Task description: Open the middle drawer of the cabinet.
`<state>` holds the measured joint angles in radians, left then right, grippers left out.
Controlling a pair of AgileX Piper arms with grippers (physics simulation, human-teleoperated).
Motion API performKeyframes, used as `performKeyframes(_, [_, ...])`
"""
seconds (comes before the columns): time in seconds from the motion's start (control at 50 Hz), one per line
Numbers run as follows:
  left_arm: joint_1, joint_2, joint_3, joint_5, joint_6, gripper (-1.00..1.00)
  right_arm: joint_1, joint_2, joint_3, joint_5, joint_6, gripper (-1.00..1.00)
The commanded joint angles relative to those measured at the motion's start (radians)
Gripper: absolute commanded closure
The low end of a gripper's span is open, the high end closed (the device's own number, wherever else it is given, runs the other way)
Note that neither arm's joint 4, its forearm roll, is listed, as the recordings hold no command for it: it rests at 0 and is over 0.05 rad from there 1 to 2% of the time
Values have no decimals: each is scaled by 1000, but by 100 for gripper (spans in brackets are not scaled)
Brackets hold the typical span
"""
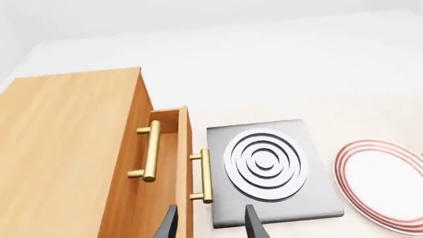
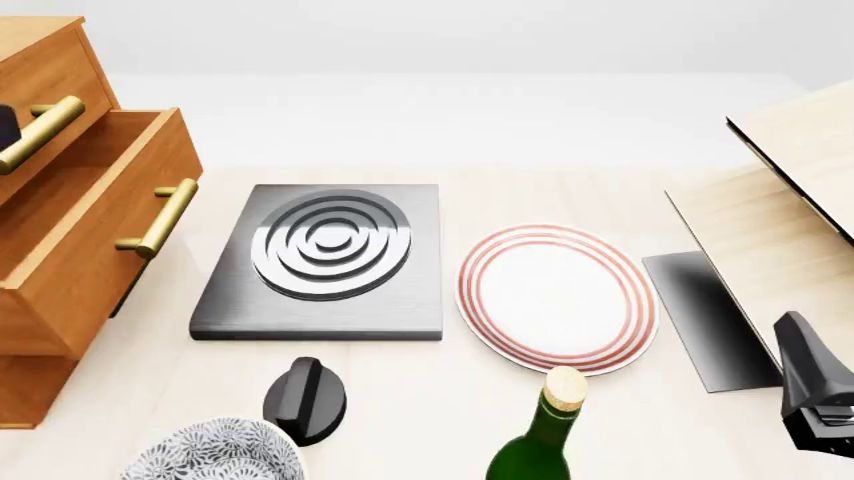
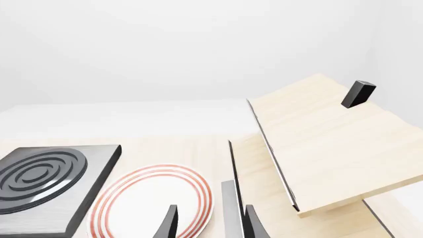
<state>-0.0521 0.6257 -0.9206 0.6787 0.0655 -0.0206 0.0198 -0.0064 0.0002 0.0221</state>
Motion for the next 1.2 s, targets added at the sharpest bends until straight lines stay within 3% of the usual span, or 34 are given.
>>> performKeyframes(0.02, [-17, 17, -2, 16, -113, -100, 3, -2, 1, -2, -4, -100])
performKeyframes(0.38, [35, -12, 101, -22, -139, -100, 3, -2, 1, -2, -4, -100])
performKeyframes(0.78, [153, -23, 98, 3, -51, -100, 3, -2, 1, -2, -4, -100])
performKeyframes(0.8, [156, 47, 216, -189, -38, -100, 3, -2, 1, -2, -3, -100])
performKeyframes(0.82, [156, 47, 216, -189, -38, -100, 3, -2, 1, -2, -3, -100])
performKeyframes(0.84, [166, 92, 260, -273, -22, -100, 3, -2, 1, -2, -4, -100])
performKeyframes(0.98, [155, 160, 290, -341, 40, -100, 3, -1, 1, -2, -4, -100])
performKeyframes(1.2, [133, 249, 306, -431, 59, -100, 3, -1, 1, -2, -3, -100])
